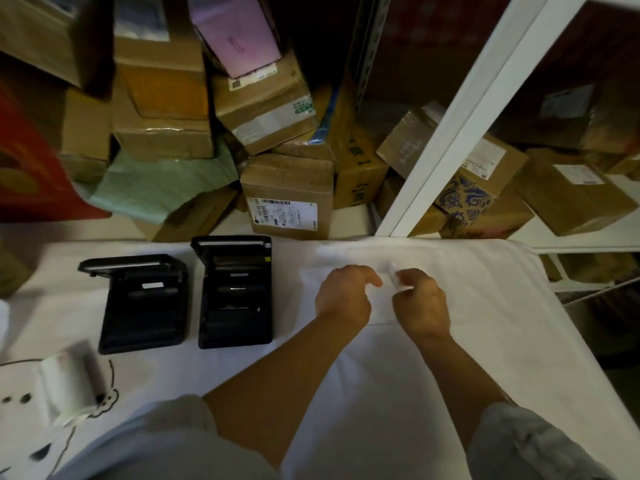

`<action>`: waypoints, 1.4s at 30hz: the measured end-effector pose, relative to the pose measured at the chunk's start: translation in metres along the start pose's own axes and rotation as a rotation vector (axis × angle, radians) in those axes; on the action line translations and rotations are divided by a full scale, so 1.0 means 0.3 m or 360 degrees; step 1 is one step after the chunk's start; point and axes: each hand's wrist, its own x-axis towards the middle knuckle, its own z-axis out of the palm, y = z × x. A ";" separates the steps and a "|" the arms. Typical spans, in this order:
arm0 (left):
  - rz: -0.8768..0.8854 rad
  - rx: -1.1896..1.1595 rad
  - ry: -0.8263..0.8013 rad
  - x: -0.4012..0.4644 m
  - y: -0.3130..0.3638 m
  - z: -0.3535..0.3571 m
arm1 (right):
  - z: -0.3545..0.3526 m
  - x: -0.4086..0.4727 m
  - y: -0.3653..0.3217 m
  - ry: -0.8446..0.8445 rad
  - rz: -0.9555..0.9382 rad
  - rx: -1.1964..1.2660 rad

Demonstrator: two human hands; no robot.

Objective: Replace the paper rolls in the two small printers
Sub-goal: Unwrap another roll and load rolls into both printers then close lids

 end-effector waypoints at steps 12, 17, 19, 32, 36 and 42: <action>-0.0107 0.0294 -0.0010 -0.235 -0.358 -0.477 | 0.298 -0.458 -0.312 -0.0447 -0.0284 0.0256; -0.0274 0.0361 -0.0011 -0.323 -0.585 -0.707 | 0.574 -0.689 -0.446 -0.1022 -0.0603 -0.0040; -0.0337 0.0400 0.0027 -0.361 -0.672 -0.772 | 0.640 -0.756 -0.485 -0.1043 -0.0609 -0.0069; -0.0727 -0.0345 -0.0041 -0.431 -0.856 -0.841 | 0.686 -0.824 -0.620 -0.1093 0.0047 0.0466; -0.0691 -0.0585 0.0037 -0.406 -0.806 -0.850 | 0.604 -0.787 -0.645 -0.1113 0.0109 0.0613; -0.0789 -0.0915 0.0009 -0.371 -0.772 -0.871 | 0.550 -0.731 -0.624 -0.1282 0.0111 0.0788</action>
